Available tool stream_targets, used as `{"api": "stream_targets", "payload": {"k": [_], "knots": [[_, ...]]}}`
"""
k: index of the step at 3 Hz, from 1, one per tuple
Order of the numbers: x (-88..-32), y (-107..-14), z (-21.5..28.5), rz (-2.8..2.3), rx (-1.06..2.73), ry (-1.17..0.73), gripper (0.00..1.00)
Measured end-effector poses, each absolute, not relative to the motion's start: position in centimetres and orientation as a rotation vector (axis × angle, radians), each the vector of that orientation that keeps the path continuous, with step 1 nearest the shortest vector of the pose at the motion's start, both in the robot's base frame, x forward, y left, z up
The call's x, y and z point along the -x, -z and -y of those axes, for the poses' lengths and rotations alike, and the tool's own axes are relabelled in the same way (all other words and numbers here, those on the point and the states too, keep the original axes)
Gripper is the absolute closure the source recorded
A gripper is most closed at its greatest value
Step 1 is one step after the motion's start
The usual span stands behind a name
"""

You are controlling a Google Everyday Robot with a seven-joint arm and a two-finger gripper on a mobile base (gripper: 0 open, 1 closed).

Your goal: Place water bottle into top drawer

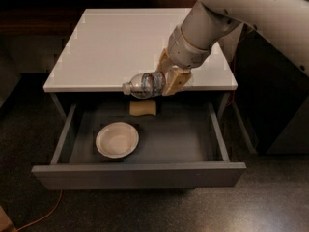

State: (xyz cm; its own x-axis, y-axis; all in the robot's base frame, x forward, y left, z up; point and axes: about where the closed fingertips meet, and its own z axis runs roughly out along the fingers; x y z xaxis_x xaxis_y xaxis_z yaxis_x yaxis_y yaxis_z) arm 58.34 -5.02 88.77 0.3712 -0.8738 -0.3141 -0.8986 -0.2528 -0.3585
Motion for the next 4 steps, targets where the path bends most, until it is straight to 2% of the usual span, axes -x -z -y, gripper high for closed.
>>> {"api": "stream_targets", "payload": {"k": [2,4], "knots": [[-55.5,-85.0,4.7,-1.66,2.111,-0.224,1.0],[-55.1,-82.8,5.4,-1.726,2.102,-0.196,1.0]]}}
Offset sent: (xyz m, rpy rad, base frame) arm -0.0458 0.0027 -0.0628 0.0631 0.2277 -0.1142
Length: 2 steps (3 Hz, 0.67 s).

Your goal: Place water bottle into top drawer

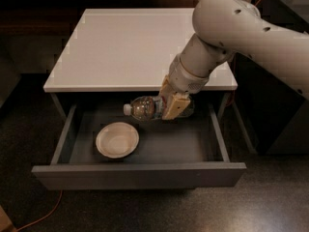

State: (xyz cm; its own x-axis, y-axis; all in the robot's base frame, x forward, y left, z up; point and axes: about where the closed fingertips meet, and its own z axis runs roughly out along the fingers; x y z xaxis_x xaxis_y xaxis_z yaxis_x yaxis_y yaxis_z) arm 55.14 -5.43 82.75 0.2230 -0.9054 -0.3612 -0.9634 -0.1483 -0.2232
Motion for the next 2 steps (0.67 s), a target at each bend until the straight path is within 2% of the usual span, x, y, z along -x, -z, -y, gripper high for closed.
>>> {"api": "stream_targets", "payload": {"k": [2], "knots": [[-54.3,-80.2,6.5,-1.875,2.121,-0.156,1.0]]}}
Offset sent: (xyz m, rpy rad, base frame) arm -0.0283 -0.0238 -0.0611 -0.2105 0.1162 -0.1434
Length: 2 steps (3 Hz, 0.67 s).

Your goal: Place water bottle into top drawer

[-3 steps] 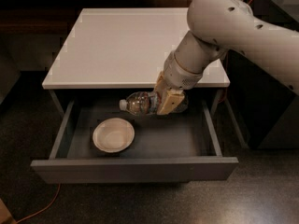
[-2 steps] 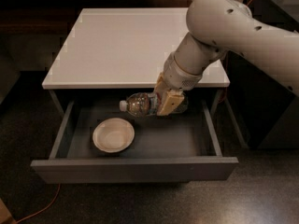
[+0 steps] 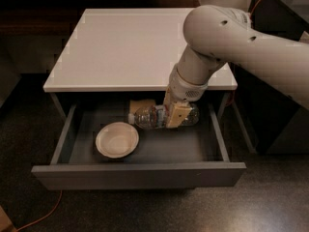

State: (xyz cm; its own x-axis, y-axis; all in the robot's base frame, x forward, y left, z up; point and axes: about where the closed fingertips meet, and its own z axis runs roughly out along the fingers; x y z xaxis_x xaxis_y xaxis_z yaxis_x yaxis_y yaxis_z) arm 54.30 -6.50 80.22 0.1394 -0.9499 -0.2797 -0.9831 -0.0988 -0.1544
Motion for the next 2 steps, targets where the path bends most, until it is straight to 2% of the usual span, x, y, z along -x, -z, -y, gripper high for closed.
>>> {"api": "stream_targets", "payload": {"k": [2], "knots": [[-52.7,-75.7,8.1,-2.079,2.076,-0.052,1.0]]}}
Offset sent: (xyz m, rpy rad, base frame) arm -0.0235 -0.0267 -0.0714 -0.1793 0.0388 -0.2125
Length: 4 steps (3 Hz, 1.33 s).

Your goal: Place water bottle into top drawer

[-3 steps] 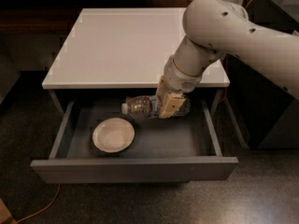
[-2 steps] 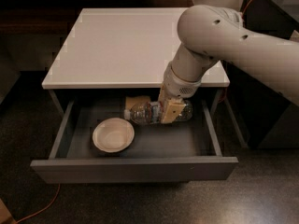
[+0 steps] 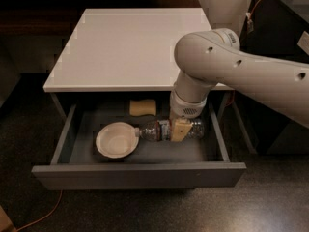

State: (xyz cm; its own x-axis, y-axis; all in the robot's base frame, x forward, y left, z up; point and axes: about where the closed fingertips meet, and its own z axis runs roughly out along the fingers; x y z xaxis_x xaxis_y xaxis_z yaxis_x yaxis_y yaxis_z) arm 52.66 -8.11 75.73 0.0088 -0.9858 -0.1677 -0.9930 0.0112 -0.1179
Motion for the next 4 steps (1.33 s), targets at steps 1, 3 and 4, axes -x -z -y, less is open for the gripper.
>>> {"api": "stream_targets", "payload": {"k": [1,3,4], "knots": [[-52.9,-73.3,9.2,-2.158,2.038,-0.007,1.0],[-54.2,-66.8,10.8,-2.248,1.959,0.043,0.69],[-54.6,-65.3,11.1,-2.236,1.958,0.053,0.46]]}}
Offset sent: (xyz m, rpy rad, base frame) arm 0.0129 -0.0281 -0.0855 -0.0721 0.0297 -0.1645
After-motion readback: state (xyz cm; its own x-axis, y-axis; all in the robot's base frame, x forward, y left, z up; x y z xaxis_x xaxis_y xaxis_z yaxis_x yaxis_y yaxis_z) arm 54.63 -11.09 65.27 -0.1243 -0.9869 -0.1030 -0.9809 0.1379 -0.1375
